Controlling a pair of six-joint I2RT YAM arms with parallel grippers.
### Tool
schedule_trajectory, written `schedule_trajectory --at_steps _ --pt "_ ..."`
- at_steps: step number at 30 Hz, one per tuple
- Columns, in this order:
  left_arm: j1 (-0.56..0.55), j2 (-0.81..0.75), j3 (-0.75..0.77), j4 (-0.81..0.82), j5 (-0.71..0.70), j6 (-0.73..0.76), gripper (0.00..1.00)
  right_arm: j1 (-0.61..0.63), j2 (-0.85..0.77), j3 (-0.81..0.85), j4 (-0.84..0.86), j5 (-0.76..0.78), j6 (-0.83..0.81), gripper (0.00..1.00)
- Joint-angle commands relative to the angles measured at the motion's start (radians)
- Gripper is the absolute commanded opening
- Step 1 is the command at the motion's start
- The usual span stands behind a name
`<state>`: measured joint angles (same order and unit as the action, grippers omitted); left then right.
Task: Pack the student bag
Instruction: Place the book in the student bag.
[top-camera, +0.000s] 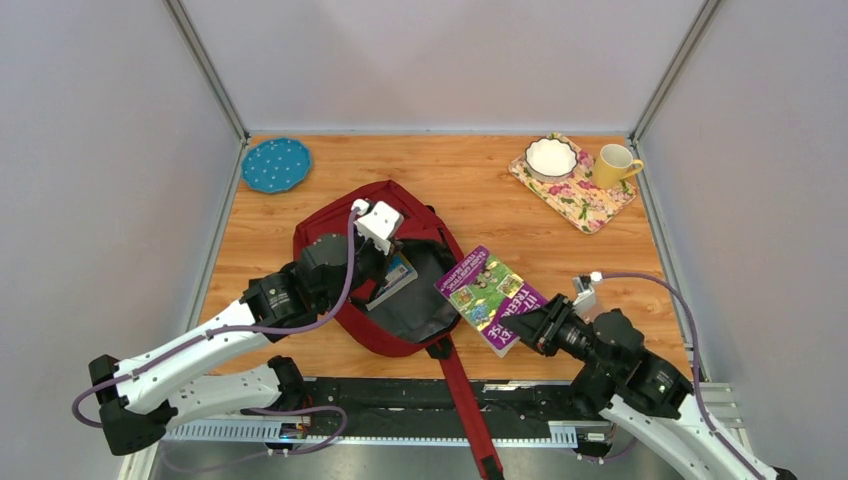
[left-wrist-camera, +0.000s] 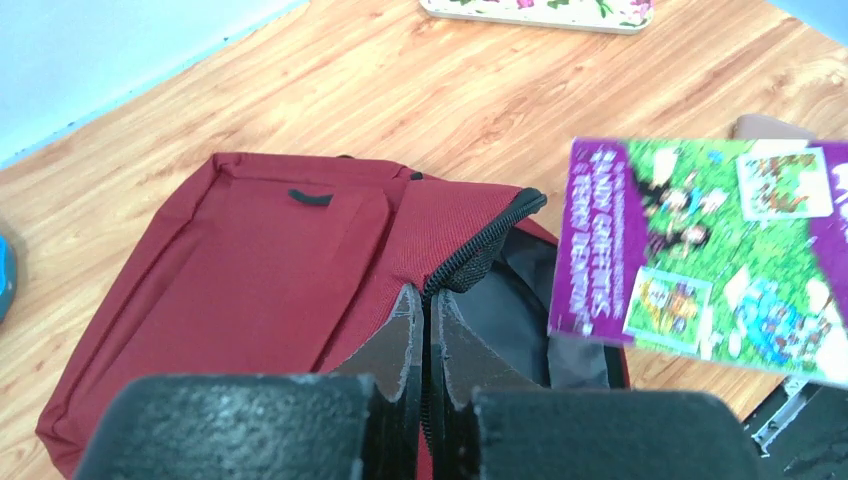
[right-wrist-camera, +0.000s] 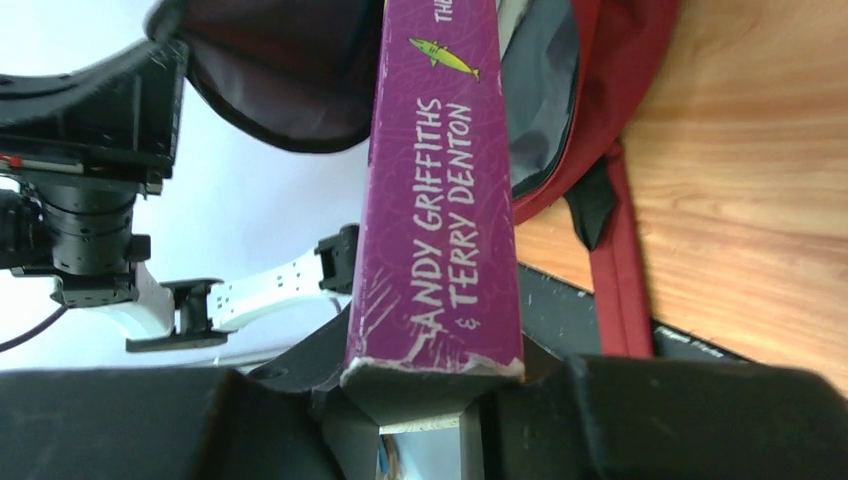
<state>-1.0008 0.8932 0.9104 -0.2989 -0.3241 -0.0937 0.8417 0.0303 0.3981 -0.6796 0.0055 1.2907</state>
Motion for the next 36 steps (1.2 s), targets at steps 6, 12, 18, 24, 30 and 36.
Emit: schedule_trajectory --at_steps 6,12,18,24,30,36 --pt "-0.004 -0.020 0.030 0.139 0.091 0.043 0.00 0.002 0.275 -0.051 0.564 -0.282 0.085 0.00" --pt "-0.005 -0.039 0.007 0.141 0.105 0.022 0.00 0.003 0.498 -0.045 0.808 -0.318 0.098 0.00" --pt "-0.004 -0.056 -0.011 0.136 0.129 -0.006 0.00 0.003 0.713 -0.021 0.997 -0.334 0.125 0.00" --pt "-0.004 -0.071 -0.016 0.141 0.145 -0.040 0.00 0.025 0.933 -0.013 1.261 -0.265 0.203 0.00" --pt "-0.004 -0.080 -0.028 0.127 0.135 -0.078 0.00 0.091 1.273 0.038 1.575 -0.122 0.252 0.00" --pt "-0.004 -0.089 -0.038 0.113 0.155 -0.107 0.00 0.190 1.587 0.151 1.626 0.074 0.271 0.11"
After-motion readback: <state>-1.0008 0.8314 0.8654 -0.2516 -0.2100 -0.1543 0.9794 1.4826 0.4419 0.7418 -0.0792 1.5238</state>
